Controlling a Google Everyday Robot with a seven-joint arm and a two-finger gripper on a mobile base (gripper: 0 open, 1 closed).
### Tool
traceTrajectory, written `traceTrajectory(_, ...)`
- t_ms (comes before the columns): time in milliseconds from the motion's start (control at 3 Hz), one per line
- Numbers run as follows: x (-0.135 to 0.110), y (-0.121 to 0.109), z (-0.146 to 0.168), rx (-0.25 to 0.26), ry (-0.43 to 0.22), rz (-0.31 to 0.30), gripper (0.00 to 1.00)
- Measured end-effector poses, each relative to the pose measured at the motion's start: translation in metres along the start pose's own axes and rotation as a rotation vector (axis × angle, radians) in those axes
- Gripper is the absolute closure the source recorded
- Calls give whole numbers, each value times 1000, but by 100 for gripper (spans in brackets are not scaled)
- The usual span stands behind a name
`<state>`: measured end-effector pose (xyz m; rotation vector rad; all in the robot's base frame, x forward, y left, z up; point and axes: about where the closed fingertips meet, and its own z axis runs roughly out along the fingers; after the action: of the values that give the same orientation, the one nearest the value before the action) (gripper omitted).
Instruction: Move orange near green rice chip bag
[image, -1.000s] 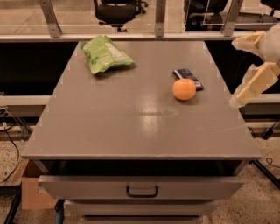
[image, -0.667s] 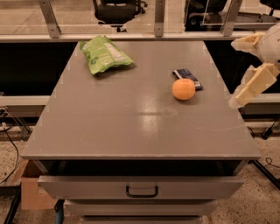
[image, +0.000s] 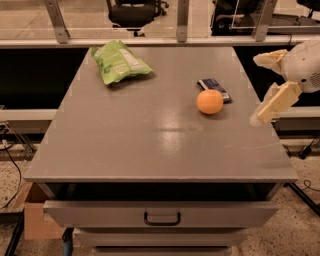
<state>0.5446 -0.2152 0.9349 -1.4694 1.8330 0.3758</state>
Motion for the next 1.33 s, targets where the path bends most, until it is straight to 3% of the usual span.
traceTrajectory(667, 17, -23, 45, -8, -56, -27, 0)
traceTrajectory(1333, 23, -33, 90, -59, -57, -16, 0)
